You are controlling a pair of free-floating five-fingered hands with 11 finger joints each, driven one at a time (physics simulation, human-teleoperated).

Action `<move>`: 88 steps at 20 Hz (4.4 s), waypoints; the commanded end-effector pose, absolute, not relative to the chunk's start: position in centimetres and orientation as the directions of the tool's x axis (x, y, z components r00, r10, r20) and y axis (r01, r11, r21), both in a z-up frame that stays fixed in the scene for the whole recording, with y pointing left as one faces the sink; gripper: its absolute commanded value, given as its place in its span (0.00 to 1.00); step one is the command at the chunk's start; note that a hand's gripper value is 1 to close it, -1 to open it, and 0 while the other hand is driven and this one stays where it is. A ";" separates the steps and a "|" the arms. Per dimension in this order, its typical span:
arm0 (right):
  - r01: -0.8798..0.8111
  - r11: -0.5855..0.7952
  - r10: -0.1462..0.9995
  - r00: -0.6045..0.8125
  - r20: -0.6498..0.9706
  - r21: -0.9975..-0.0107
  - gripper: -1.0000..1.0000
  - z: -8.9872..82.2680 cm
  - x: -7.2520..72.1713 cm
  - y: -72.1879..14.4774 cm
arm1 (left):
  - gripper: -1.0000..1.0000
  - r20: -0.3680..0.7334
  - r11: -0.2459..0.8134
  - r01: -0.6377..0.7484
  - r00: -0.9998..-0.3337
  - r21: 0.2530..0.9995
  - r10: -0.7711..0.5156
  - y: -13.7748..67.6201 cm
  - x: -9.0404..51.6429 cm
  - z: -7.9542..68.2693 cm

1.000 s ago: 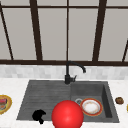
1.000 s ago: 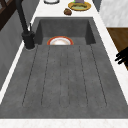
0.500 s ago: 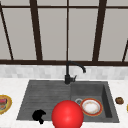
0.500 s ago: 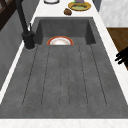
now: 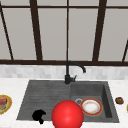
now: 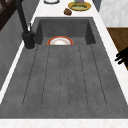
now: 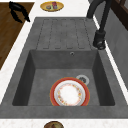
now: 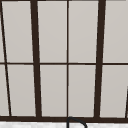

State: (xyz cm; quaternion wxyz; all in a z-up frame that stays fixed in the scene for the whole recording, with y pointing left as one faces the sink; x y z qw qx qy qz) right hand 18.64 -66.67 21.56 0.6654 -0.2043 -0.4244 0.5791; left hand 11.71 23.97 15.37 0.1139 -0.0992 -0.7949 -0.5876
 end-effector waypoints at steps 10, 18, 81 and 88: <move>-0.604 0.166 0.950 -0.115 0.291 -0.780 0.00 15.5 24.9 -69.5 | 0.50 0.298 0.290 0.292 -0.954 0.912 0.024 24.0 11.7 15.4; -0.614 0.160 0.937 -0.152 0.316 -0.773 0.00 10.0 26.9 -70.2 | 0.50 0.298 0.290 0.292 -0.954 0.912 0.024 24.0 11.7 15.4; -0.576 0.236 0.902 -0.169 0.397 -0.782 1.00 38.9 29.1 -43.3 | 0.50 0.298 0.290 0.292 -0.954 0.912 0.024 24.0 11.7 15.4; -0.580 0.225 0.908 -0.168 0.385 -0.783 1.00 41.3 29.1 -37.5 | 0.50 0.298 0.290 0.292 -0.954 0.912 0.024 24.0 11.7 15.4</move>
